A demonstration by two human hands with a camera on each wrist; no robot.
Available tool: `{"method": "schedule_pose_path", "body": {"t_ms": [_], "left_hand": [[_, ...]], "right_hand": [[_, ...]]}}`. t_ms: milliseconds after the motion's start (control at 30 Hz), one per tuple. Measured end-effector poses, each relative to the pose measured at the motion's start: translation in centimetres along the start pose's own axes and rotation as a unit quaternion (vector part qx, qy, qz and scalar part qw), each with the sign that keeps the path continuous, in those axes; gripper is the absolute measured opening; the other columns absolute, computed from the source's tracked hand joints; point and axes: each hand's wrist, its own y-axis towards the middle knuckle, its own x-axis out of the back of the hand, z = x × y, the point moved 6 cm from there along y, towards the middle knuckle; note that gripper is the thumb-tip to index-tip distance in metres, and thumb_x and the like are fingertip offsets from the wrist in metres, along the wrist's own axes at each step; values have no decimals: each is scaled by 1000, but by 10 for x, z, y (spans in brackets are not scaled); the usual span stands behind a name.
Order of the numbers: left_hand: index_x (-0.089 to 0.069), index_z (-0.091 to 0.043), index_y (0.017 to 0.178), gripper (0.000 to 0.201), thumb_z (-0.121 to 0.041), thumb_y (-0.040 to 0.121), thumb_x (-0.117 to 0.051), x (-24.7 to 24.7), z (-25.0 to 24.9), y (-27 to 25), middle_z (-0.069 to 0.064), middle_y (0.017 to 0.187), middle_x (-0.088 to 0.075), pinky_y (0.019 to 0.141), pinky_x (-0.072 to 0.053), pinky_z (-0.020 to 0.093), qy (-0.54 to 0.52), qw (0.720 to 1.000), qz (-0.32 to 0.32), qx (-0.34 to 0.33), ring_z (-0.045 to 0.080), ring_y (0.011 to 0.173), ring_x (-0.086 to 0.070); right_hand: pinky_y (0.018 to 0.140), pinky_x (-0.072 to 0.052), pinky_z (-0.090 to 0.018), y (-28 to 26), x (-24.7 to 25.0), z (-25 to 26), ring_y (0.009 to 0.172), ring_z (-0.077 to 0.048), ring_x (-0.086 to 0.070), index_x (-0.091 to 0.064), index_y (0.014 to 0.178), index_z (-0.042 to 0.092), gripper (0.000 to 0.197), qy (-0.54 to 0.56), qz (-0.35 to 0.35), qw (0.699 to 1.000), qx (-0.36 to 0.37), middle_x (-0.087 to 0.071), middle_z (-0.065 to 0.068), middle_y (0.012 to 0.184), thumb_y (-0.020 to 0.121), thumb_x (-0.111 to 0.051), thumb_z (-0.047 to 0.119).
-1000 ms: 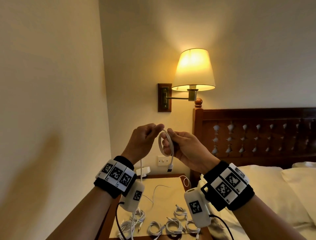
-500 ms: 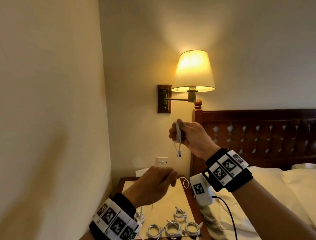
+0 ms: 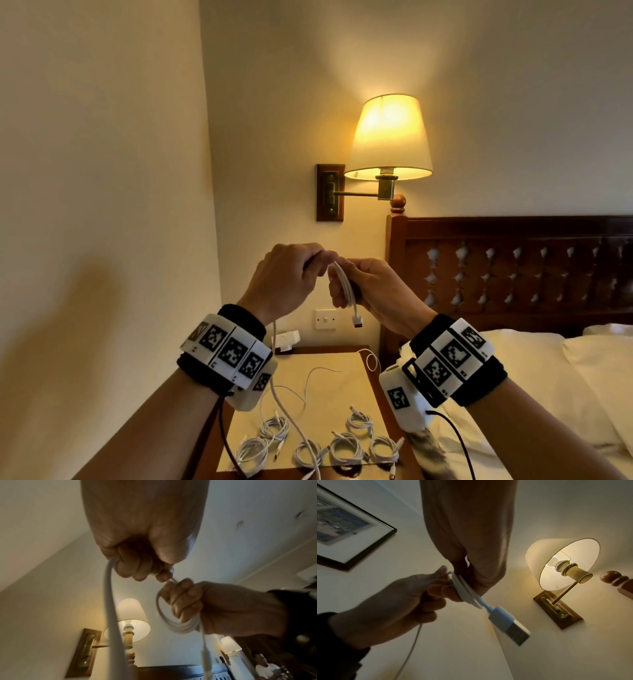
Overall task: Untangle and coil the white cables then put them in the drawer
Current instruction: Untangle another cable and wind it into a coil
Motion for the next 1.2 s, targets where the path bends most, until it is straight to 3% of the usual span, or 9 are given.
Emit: {"method": "schedule_pose_path", "body": {"t_ms": [200, 333, 433, 500, 633, 733, 867, 1000, 1200], "left_hand": [[-55, -15, 67, 39, -46, 89, -46, -18, 27, -5, -12, 53, -46, 57, -38, 17, -224, 971, 0, 88, 5, 53, -42], [-51, -3, 70, 41, -37, 93, -44, -31, 40, -19, -7, 51, -37, 47, -32, 16, -309, 941, -6, 135, 6, 45, -33], [-48, -6, 70, 38, -33, 96, -43, -42, 56, -39, -2, 53, -35, 46, -30, 19, -323, 929, -7, 179, 8, 44, -30], [-50, -8, 71, 39, -32, 100, -41, -51, 64, -60, -3, 57, -40, 51, -33, 23, -249, 952, -3, 180, 9, 49, -35], [-50, -27, 76, 31, -24, 103, -36, -76, 41, -98, -7, 67, -49, 60, -38, 19, -111, 974, 120, 159, 4, 60, -46], [-51, -29, 85, 26, -27, 104, -34, -79, -11, -95, -13, 71, -48, 58, -35, 11, 1, 973, 223, 64, 0, 59, -47], [-49, -29, 84, 20, -30, 102, -39, -40, -52, -58, -18, 63, -43, 54, -27, 11, 18, 990, 142, 1, -2, 52, -44], [-55, -26, 86, 21, -34, 101, -42, -9, -40, -30, -17, 67, -52, 57, -42, 12, 40, 998, 47, -10, 0, 56, -53], [-56, -24, 81, 34, -48, 96, -37, 5, -13, -11, -12, 64, -55, 57, -44, 23, 75, 997, -2, -8, 5, 57, -53]], "right_hand": [[59, -50, -21, -4, -8, -2, 59, -12, -55, -63, 97, 3, 36, 140, 23, 989, -36, -59, -5, 69, 104, -38, 27], [53, -50, -21, -5, -12, -4, 54, -10, -52, -60, 94, 3, 35, 310, 66, 944, -86, -55, -3, 64, 104, -36, 26], [51, -49, -20, -1, -3, 1, 52, -7, -53, -59, 93, 6, 34, 403, 55, 910, -79, -56, 1, 61, 105, -34, 26], [51, -49, -20, 5, 10, 5, 52, -7, -53, -58, 92, 7, 33, 430, 27, 900, -64, -56, 2, 62, 104, -34, 26], [55, -52, -21, 14, 38, 9, 59, -8, -55, -59, 95, 8, 26, 359, -60, 931, -37, -59, -2, 69, 102, -40, 25], [62, -54, -23, 16, 32, 3, 65, -13, -58, -60, 97, 5, 29, 215, -57, 975, -28, -61, -4, 73, 103, -40, 26], [72, -52, -30, 14, 16, -9, 69, -18, -60, -60, 99, 0, 33, 42, -12, 999, 4, -64, -5, 74, 104, -38, 26], [68, -53, -25, 6, 13, -3, 66, -16, -62, -63, 99, -4, 39, -61, -7, 997, 39, -65, -7, 73, 103, -38, 25], [65, -50, -25, 1, 9, -3, 62, -16, -58, -59, 103, -6, 39, -33, 36, 999, 11, -60, -9, 73, 104, -36, 25]]}}
